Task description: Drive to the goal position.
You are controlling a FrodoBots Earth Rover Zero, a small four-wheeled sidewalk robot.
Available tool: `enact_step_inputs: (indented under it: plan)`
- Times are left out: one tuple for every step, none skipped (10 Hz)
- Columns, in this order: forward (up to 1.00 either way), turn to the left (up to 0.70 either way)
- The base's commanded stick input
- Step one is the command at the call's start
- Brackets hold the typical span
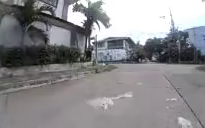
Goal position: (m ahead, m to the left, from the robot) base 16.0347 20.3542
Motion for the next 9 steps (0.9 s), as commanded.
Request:
enact_step_inputs:
  plan:
    - [0.70, -0.35]
    - [0.70, -0.34]
    - [0.70, -0.25]
    - [0.70, -0.16]
    - [0.70, -0.07]
    - [0.70, 0.00]
    - [0.70, 0.00]
    - [0.70, 0.00]
    - [0.70, 0.00]
